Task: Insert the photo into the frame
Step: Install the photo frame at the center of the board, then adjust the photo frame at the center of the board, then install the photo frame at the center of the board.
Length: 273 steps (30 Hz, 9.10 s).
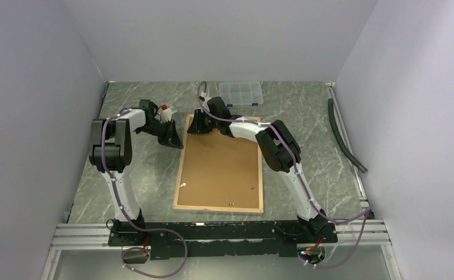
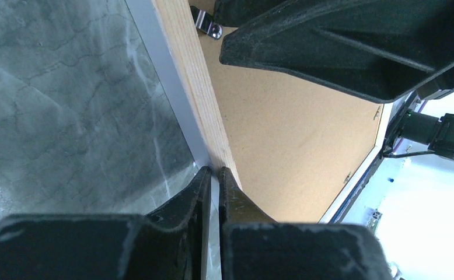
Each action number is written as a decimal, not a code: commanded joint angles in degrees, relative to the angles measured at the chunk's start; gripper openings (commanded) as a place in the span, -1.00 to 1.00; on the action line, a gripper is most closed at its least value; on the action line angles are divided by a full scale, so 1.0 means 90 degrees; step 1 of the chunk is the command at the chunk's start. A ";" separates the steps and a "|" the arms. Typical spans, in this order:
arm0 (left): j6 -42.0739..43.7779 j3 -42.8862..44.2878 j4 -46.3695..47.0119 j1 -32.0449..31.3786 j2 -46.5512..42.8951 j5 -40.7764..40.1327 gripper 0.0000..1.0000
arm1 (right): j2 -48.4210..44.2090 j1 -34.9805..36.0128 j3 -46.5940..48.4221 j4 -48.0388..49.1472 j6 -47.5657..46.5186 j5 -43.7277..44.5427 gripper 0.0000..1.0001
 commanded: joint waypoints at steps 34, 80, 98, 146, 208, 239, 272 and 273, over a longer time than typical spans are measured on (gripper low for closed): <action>0.0300 0.0080 -0.0114 -0.0117 0.0178 -0.0367 -0.88 | -0.1559 0.0266 -0.1307 -0.0332 -0.1353 0.0234 -0.18; 0.0558 -0.0362 -0.0290 -0.0116 -0.0092 -0.0332 -0.52 | -0.2725 0.1531 -0.3800 0.0152 -0.2251 0.1121 -0.80; 0.0915 -0.0442 -0.0327 -0.0113 -0.0284 -0.0410 -0.72 | -0.3710 -0.0807 -0.4139 -0.0122 -0.0194 0.2702 0.23; 0.3612 -0.1907 -0.0665 -0.1523 -0.1440 -0.1396 -0.53 | -0.2104 -0.0843 -0.2420 -0.0571 0.0441 0.1178 0.59; 0.4982 -0.0226 -0.3336 0.0713 -0.0320 -0.0273 -0.23 | -0.5755 -0.2771 -0.5150 -0.3279 0.0127 0.1294 0.92; 0.3043 -0.0907 -0.1973 0.0829 -0.0428 0.0110 -0.54 | -0.2164 0.1346 -0.1996 -0.0598 0.0346 0.0535 -0.32; 0.3201 -0.0833 -0.2163 0.0878 -0.0289 0.0321 -0.64 | -0.0776 0.1530 -0.0886 -0.0625 0.0740 0.0096 -0.33; 0.3210 -0.0833 -0.2168 0.0876 -0.0287 0.0331 -0.64 | -0.0752 0.1525 -0.0858 -0.0604 0.0738 0.0088 -0.33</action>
